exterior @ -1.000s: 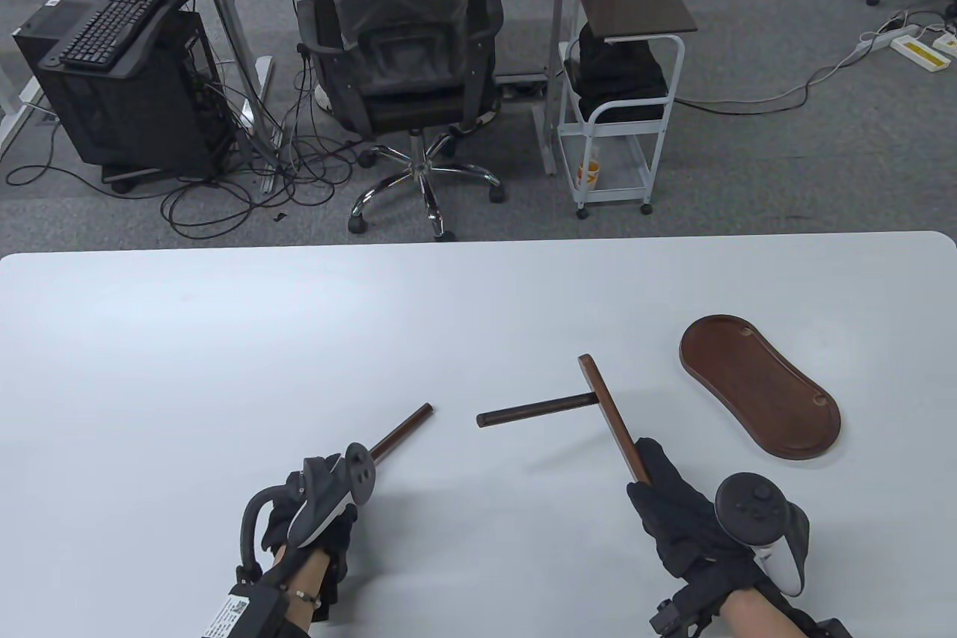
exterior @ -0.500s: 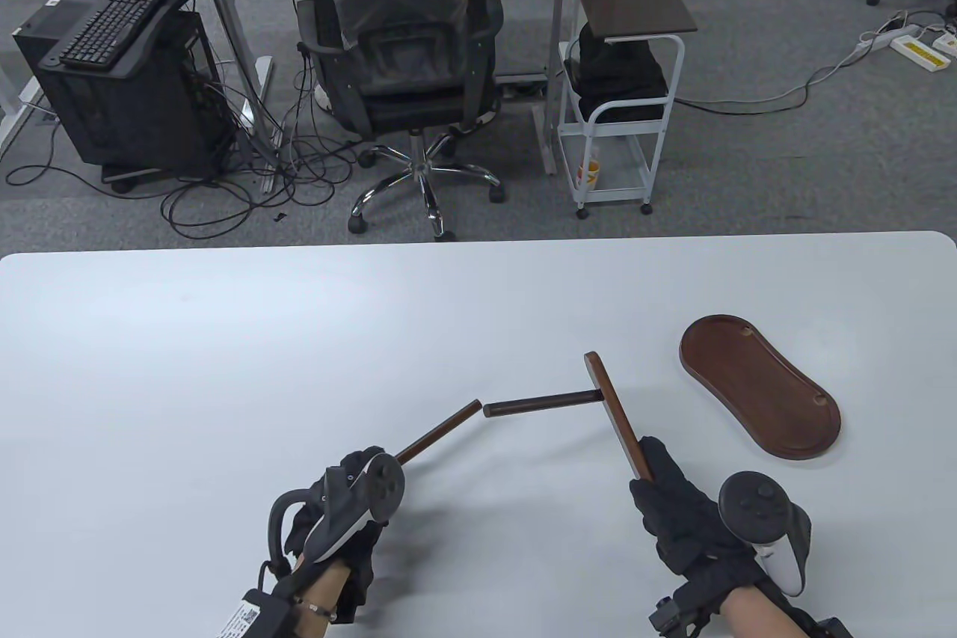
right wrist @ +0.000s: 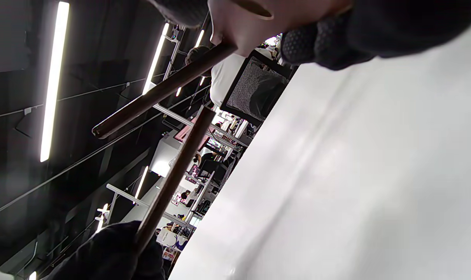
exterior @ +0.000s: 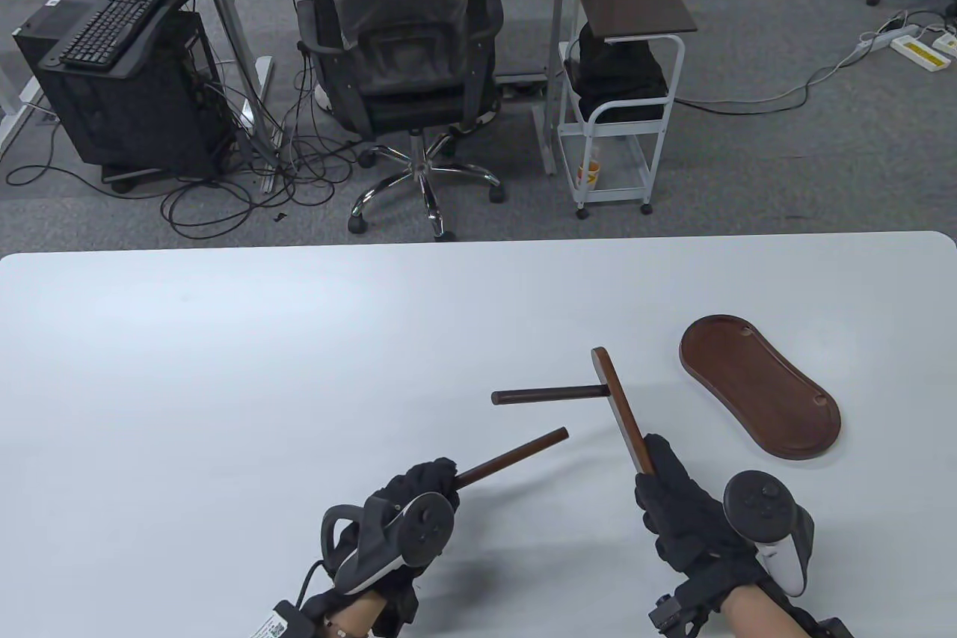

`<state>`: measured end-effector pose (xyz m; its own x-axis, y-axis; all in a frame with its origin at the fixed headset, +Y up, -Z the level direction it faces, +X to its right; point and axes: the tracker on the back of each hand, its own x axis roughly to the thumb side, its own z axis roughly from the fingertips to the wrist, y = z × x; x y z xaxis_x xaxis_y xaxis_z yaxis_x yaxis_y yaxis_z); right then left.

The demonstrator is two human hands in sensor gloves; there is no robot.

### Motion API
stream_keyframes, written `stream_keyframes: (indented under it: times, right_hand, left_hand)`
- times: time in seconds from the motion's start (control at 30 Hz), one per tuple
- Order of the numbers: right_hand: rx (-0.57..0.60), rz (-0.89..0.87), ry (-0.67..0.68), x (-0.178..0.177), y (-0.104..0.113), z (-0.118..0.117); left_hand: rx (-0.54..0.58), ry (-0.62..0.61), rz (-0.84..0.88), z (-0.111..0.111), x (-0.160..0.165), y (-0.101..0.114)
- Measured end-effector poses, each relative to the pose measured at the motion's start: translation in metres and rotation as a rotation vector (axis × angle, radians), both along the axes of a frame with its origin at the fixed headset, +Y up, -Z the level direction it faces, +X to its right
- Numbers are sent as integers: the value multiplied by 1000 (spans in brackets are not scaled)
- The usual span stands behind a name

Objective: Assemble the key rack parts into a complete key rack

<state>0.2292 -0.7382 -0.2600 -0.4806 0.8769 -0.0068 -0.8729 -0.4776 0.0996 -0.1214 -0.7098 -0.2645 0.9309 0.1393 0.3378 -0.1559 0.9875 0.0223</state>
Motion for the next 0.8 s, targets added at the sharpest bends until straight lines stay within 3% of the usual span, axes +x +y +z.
stream_keyframes:
  times: [0.4,0.8]
  right_hand:
    - [1,-57,-13,1,0,0]
    - [16,-106,-18,1,0,0]
  left_hand:
    - [-131,-155,188,10,20,-2]
    - [-183,-212,210,15,34,-5]
